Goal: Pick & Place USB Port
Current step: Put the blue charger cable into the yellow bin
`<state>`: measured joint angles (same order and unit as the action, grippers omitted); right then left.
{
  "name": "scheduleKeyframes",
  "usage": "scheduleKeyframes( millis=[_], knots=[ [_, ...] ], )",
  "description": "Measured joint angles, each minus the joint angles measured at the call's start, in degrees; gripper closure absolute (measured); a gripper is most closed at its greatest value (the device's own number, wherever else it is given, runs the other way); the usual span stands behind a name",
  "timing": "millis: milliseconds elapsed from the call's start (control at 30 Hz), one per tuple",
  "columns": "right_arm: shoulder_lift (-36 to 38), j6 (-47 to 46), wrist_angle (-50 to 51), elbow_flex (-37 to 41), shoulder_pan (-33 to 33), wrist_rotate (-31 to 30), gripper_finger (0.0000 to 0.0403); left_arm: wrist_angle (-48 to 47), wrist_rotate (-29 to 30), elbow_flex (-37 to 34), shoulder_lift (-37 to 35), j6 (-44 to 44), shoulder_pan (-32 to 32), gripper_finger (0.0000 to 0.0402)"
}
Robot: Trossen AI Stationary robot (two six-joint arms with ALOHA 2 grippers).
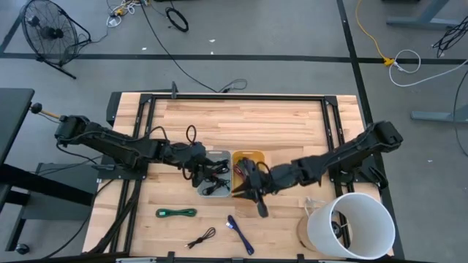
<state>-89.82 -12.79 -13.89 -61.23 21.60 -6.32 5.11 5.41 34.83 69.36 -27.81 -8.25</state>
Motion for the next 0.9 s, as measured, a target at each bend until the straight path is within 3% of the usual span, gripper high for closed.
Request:
scheduleKeyframes(
  millis=[200, 633, 900],
  knots=[
    [-4.12, -1.74, -1.14, 0.01, 1.89, 0.15, 0.0337, 0.30, 1.01, 0.00, 0.00, 0.02, 0.04, 0.0235],
    [-11.36, -10.75, -3.14, 0.02, 3.90, 7.85, 0.0336, 0.34, 1.01, 0.02, 0.00, 0.09, 0.04, 0.0234],
    [-14.12, -12.08, -4.87, 0.02, 5.16, 8.59, 0.0315, 0.35, 1.01, 0.04, 0.00, 0.09, 0.04, 0.0234]
  ],
)
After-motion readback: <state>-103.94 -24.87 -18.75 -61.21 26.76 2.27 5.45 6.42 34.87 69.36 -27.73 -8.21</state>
